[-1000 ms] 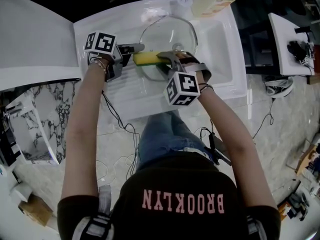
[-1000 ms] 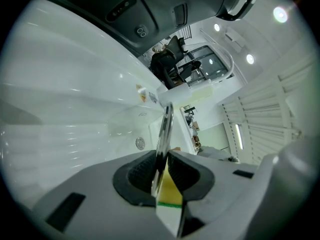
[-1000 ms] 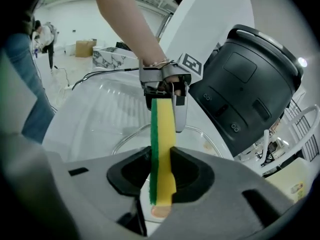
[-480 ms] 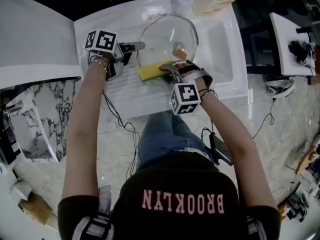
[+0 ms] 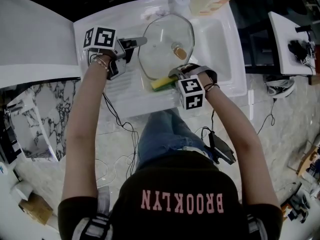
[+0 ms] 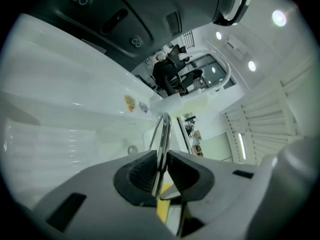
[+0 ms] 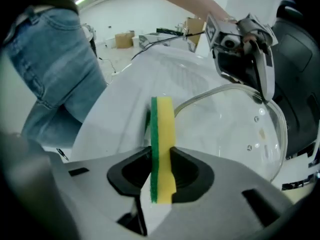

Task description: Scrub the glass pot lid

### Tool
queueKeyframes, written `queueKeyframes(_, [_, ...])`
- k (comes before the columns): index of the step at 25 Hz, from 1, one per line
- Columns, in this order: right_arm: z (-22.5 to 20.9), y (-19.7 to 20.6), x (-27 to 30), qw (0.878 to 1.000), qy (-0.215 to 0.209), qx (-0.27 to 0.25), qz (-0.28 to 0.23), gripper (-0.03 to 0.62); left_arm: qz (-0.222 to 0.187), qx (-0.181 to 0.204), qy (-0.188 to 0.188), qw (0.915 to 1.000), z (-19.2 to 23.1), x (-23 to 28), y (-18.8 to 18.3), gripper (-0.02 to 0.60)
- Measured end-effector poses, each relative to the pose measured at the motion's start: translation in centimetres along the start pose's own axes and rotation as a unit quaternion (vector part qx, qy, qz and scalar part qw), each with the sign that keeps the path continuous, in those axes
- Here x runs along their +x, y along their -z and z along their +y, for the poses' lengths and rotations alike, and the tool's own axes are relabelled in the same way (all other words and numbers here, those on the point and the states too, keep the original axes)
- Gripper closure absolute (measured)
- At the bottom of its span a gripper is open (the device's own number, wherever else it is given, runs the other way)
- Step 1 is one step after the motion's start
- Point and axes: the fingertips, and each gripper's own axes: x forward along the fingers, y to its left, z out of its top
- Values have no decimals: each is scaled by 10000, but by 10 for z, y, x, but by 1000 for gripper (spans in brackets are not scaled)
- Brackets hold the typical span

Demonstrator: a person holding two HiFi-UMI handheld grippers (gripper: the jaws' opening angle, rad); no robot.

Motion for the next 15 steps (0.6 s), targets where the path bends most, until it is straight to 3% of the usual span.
queueKeyframes(4, [-7,-8,-29,9934,238,761,-830,496,-356,-261,-126,9989,-15,0,-10,523])
queueKeyframes(7, [-23,-19,-68,9722,694,1493,-1663,494,-513,-445,-178,9975,-25,1,-9,523])
queueKeyframes(11, [-68,-16,-114,9115,1468,2748,-2685,493,-538,-566,-252,9966,-28,2,-9,522])
queueKeyframes(15, [-107,3,-120,8593,1911,3738,-2922,493,-480,-712,-297,9959,-22,0,-10,522])
